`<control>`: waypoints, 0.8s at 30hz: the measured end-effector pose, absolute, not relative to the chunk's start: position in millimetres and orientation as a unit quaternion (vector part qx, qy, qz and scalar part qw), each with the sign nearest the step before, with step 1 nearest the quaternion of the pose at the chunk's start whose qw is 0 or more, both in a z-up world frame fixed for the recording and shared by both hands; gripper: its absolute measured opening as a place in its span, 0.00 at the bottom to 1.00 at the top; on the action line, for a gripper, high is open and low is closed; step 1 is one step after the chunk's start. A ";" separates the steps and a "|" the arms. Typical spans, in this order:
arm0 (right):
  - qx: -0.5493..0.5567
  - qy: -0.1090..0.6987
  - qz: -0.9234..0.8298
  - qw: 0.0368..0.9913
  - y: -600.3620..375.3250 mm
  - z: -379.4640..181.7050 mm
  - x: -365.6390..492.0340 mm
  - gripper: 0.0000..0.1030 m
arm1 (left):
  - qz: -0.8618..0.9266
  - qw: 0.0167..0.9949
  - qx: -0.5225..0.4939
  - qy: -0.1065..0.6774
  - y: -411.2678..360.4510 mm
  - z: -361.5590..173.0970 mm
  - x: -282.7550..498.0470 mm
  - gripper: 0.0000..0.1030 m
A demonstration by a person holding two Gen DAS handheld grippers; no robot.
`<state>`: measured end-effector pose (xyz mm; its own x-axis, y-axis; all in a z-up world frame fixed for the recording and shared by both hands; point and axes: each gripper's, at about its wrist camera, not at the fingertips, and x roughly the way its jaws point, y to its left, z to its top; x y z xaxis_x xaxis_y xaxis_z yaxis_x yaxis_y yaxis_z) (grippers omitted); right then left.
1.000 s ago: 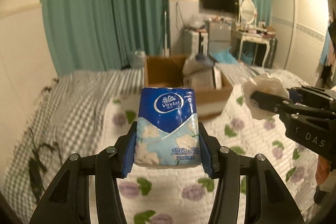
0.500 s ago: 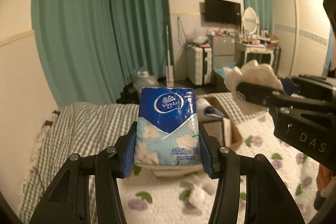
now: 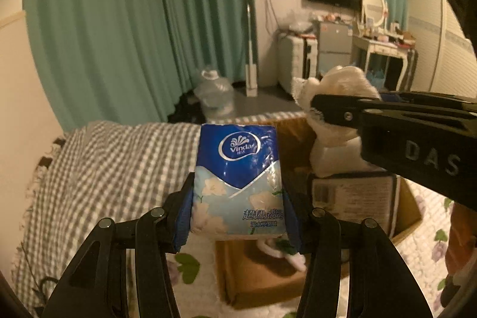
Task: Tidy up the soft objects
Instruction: 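Carry the tissue pack and cloth over the box and open both tools, then grasp the white plastic bag bundle with the left tool while the right tool grasps the white pipe fitting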
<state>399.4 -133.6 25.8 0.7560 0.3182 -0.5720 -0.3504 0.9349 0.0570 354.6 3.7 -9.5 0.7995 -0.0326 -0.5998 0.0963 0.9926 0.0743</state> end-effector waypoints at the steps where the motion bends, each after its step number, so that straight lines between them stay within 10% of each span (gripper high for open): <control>1: -0.018 0.307 0.181 0.934 -134.3 18.5 405.8 0.28 | -0.032 0.948 0.055 0.310 0.9 -10.5 354.1 0.51; 4: -0.001 0.312 0.178 0.933 -141.6 5.9 413.6 0.41 | -0.017 0.957 0.063 0.284 0.9 -7.9 348.0 0.52; 6: 0.008 0.309 0.170 0.936 -147.1 3.6 413.4 0.72 | -0.025 0.957 0.050 0.284 3.5 -1.9 345.1 0.62; 17: 0.026 0.244 0.125 0.961 -202.4 87.0 334.6 0.76 | -0.022 0.973 0.043 0.225 10.1 87.5 280.8 0.73; 24: -0.007 0.193 0.116 0.974 -214.5 151.5 233.9 0.96 | -0.014 0.986 0.044 0.158 4.7 153.2 192.6 0.90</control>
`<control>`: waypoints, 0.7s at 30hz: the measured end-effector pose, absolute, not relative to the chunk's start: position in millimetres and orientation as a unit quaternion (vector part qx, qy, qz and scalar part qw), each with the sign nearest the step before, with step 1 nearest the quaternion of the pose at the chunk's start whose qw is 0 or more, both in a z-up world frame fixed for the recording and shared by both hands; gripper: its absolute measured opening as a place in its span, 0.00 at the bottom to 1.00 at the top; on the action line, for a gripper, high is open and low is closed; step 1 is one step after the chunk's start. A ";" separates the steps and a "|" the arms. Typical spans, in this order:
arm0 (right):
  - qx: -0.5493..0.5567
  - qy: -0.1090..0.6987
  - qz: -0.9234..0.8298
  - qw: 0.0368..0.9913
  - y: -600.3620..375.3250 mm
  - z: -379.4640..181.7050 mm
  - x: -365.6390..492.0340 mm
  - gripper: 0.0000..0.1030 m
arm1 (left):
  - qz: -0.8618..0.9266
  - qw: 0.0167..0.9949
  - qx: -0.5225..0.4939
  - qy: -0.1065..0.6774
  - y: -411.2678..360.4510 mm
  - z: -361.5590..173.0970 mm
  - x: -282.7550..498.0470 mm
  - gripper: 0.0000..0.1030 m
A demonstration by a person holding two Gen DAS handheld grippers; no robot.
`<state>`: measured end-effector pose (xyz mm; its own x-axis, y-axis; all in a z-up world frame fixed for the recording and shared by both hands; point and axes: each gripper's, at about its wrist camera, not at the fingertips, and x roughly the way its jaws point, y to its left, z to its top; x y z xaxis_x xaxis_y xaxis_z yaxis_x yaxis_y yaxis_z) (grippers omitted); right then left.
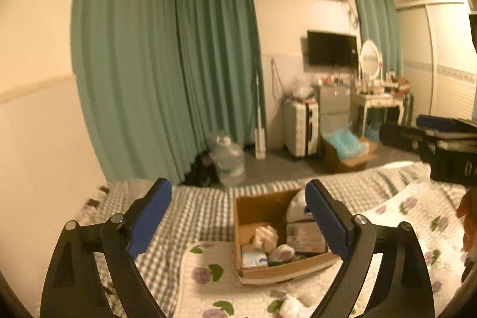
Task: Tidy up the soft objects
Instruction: 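Grasp the white plastic bag bundle with the left tool while the right tool grasps the white pipe fitting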
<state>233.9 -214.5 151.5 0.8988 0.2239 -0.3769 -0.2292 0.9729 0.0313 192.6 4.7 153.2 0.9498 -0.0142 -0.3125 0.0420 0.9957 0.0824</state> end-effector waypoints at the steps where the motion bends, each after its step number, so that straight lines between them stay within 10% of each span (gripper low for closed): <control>1: -0.011 0.187 0.114 0.976 -215.7 156.7 223.7 0.97 | -0.013 0.987 0.042 0.153 5.6 158.5 185.8 0.90; 10: -0.037 0.152 0.114 0.981 -229.0 179.7 130.1 0.99 | -0.005 0.992 0.022 0.123 -1.1 179.9 114.3 0.91; 21: -0.067 0.200 0.121 0.970 -230.0 85.7 123.5 0.99 | 0.021 0.972 -0.012 0.233 -3.1 74.0 137.0 0.91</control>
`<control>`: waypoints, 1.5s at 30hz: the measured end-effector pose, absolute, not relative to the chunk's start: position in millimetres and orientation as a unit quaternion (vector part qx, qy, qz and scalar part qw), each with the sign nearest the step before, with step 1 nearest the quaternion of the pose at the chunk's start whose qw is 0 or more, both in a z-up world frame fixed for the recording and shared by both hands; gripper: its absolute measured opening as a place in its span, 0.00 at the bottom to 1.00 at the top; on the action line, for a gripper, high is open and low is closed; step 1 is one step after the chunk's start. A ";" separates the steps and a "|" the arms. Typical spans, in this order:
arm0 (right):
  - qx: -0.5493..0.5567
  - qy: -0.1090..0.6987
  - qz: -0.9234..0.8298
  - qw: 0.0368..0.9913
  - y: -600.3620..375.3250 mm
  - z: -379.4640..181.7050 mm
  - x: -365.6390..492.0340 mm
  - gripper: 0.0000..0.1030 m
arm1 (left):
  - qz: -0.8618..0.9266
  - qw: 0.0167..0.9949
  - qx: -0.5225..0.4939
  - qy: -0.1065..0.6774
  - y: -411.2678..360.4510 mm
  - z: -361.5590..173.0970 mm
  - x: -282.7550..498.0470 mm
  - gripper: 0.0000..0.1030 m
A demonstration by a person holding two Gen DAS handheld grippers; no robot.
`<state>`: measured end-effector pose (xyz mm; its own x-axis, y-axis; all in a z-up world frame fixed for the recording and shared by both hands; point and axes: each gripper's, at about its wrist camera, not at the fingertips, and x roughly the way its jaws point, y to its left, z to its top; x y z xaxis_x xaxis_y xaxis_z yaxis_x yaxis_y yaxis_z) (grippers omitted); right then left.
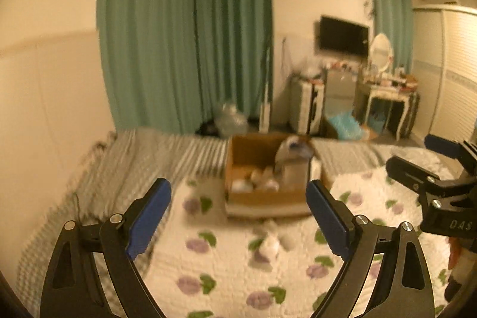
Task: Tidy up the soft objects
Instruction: 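Grasp the white plastic bag bundle with the left tool while the right tool grasps the white pipe fitting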
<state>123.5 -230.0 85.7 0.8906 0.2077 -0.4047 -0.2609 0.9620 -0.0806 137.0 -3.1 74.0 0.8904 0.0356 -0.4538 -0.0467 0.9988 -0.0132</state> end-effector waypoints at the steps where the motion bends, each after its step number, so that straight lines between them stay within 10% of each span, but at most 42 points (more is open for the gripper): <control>1: -0.068 0.210 0.121 0.968 -230.0 71.0 131.6 0.99 | 0.027 0.970 -0.018 0.240 -3.8 62.9 140.8 0.91; 18: -0.035 0.345 0.133 0.929 -245.5 -108.2 261.8 0.99 | 0.006 0.911 0.019 0.412 -55.9 -124.3 238.9 0.88; 23: -0.024 0.368 0.134 0.920 -250.2 -128.4 278.9 0.99 | -0.025 0.895 0.026 0.446 -63.0 -150.9 251.0 0.44; 27: -0.027 0.367 0.135 0.920 -243.3 -132.9 283.8 0.99 | -0.053 0.898 0.014 0.437 -56.5 -147.4 245.5 0.31; 40: -0.029 0.378 0.173 0.909 -192.2 -145.5 287.4 0.97 | -0.018 0.922 0.037 0.385 0.6 -114.6 232.1 0.30; 45: -0.043 0.398 0.191 0.896 -168.0 -159.7 300.1 0.80 | 0.002 0.919 0.026 0.392 16.2 -123.7 241.1 0.30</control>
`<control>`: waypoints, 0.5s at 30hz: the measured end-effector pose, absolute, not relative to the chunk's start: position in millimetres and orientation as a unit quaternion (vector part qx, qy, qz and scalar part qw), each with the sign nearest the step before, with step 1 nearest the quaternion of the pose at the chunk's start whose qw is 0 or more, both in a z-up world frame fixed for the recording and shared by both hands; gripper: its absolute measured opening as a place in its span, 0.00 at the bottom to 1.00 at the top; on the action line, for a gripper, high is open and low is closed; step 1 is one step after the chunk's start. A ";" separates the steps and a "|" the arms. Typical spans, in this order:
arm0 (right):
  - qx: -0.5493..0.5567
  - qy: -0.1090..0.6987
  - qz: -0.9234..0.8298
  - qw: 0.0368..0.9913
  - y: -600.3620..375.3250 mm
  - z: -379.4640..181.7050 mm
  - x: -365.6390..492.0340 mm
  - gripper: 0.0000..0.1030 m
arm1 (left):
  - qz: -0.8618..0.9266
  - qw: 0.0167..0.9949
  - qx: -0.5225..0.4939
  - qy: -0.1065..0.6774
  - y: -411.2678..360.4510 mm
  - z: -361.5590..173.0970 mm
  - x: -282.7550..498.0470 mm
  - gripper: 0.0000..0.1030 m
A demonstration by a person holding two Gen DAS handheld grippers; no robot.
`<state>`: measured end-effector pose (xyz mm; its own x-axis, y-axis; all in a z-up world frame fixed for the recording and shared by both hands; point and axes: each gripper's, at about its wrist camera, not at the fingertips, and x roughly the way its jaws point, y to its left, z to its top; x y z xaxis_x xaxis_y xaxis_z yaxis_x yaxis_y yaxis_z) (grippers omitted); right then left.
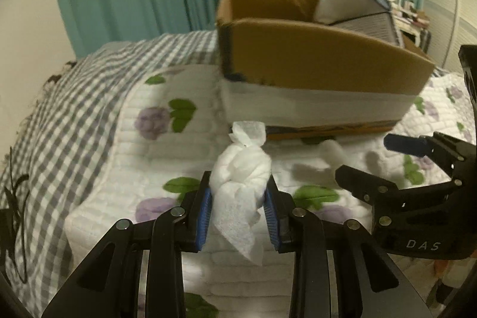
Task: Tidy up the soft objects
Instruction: 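Grasp the white plastic bag bundle with the left tool while the right tool grasps the white pipe fitting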
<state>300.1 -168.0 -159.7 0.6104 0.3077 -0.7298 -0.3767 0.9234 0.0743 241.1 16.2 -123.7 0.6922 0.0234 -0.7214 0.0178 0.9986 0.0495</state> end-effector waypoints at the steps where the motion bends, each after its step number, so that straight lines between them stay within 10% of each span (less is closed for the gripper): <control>1: -0.047 0.401 0.192 0.894 -163.9 -162.3 302.0 0.77 | 0.003 0.918 0.023 0.395 16.4 -124.8 243.9 0.30; 7: -0.076 0.424 0.198 0.881 -140.9 -179.6 307.6 0.34 | -0.003 0.916 0.025 0.400 15.5 -130.4 243.4 0.30; 15: -0.064 0.400 0.202 0.892 -147.8 -152.8 283.8 0.33 | -0.025 0.926 0.038 0.374 3.6 -91.3 221.4 0.30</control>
